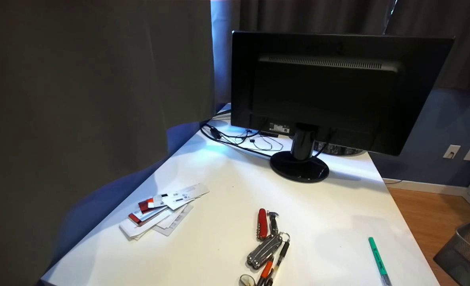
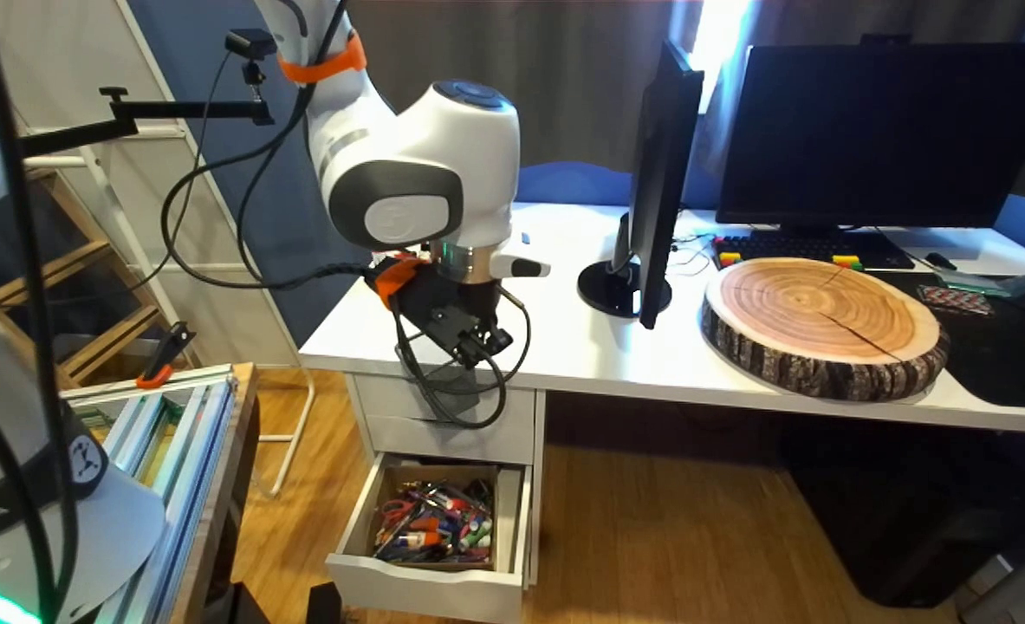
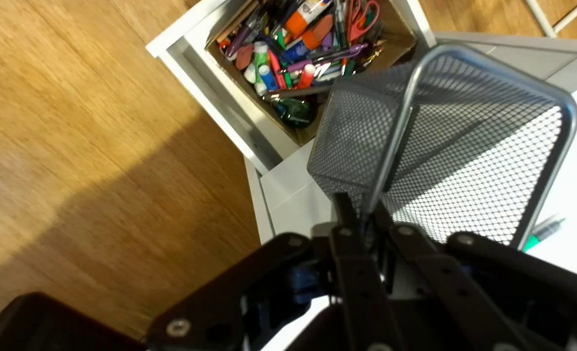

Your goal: Remove the basket from the box in the drawer, put it on the desk and put the green pencil on the desk inside the basket

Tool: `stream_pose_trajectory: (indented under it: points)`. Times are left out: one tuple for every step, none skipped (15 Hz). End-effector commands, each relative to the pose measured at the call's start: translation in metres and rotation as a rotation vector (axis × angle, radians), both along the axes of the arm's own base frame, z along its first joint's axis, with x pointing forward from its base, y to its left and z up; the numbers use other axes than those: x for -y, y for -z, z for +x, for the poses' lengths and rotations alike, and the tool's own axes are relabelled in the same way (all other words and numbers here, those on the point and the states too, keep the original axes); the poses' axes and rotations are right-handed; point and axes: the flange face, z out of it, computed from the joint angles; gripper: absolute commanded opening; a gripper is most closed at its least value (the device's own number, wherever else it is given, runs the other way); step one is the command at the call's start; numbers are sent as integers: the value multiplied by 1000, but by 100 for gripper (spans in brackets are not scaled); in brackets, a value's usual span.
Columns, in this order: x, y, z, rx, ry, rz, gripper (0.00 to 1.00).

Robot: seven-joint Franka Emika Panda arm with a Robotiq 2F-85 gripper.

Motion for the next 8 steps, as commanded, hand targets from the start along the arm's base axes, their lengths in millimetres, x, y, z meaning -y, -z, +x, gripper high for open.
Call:
stream_pose_trajectory:
  points:
    - [3, -47, 10, 104, -1, -7, 2]
    - [0, -56, 15, 126, 6, 10, 2]
    - [-8, -66, 22, 140, 22, 46, 2]
    - [-14, -74, 26, 150, 36, 70, 2]
    - [-23, -82, 31, 153, 46, 102, 2]
    - [-31, -90, 34, 154, 59, 124, 2]
    - [-37, -94, 36, 143, 73, 143, 2]
    - [-42, -98, 37, 133, 89, 157, 2]
